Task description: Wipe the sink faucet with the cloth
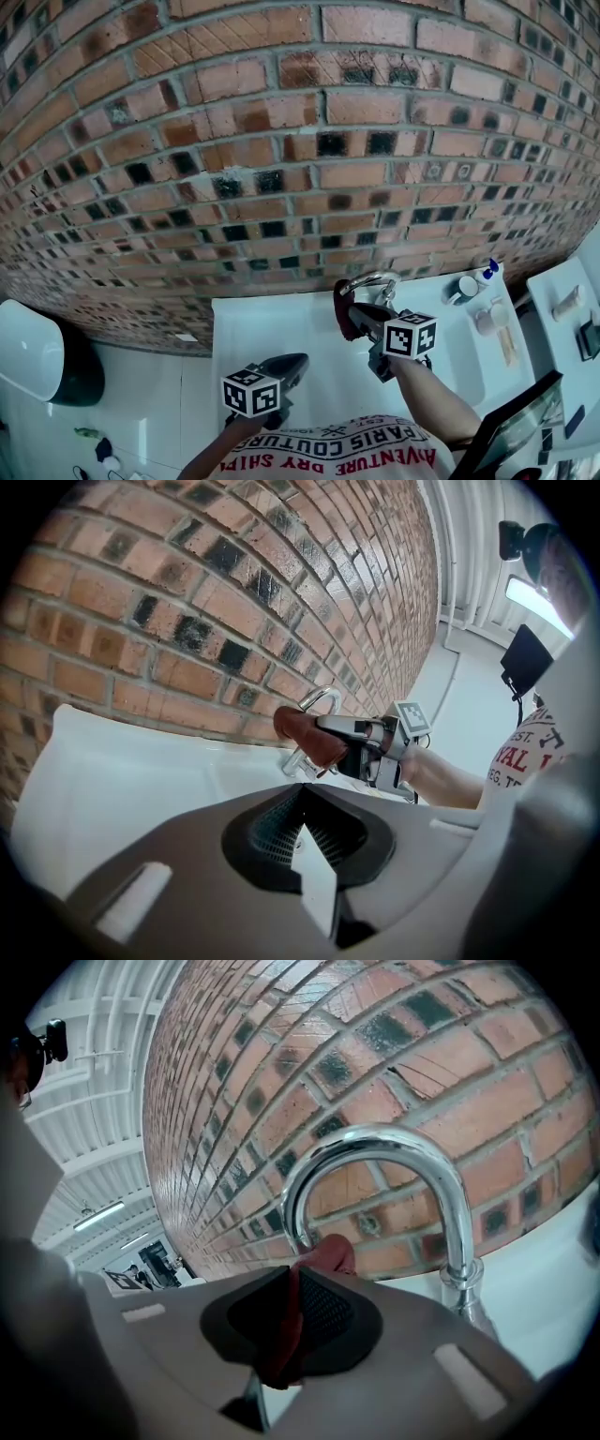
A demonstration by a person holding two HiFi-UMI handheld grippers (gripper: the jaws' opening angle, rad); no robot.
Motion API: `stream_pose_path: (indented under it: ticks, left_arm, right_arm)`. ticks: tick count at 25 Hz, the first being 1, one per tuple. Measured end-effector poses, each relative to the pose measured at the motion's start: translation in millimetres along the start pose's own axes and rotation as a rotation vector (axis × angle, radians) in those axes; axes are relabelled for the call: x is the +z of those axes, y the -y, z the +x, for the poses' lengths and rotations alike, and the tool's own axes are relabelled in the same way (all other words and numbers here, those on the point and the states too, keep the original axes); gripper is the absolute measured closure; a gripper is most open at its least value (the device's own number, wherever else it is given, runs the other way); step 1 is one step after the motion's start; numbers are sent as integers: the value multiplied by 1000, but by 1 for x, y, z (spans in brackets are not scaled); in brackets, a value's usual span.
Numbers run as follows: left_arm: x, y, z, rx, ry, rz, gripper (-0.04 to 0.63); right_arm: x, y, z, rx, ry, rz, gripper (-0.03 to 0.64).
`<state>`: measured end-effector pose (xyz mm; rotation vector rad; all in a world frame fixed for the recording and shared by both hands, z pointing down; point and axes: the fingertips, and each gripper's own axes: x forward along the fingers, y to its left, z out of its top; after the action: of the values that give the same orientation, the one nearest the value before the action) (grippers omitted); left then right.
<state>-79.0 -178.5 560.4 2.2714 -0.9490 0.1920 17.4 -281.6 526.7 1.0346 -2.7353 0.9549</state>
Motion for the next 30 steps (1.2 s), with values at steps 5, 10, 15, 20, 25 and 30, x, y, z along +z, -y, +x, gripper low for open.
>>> stream_pose_path:
  ticks: [5,10,15,20,25,30]
  left_arm:
    - [-1,4,-1,-2,2,4,595]
    - [5,21,-6,-13,14,40,595]
    - [10,45,-12,-31,33,81,595]
    - [8,64,-21,-38,42,102,595]
    - [4,72,-31,-32,49,111,595]
    - [0,77,-36,-25,48,118,595]
  right_arm:
    - [-8,-26,-17,83,-9,1,583]
    - [-6,-70,-52,186,30,-10,583]
    - [-9,-104,-80,234,66,-33,583]
    - [-24,-115,-97,241,59,-34,584]
    - [-33,-123,-102,249,54,-34,586]
    - [-37,-130,-105,263,51,-29,586]
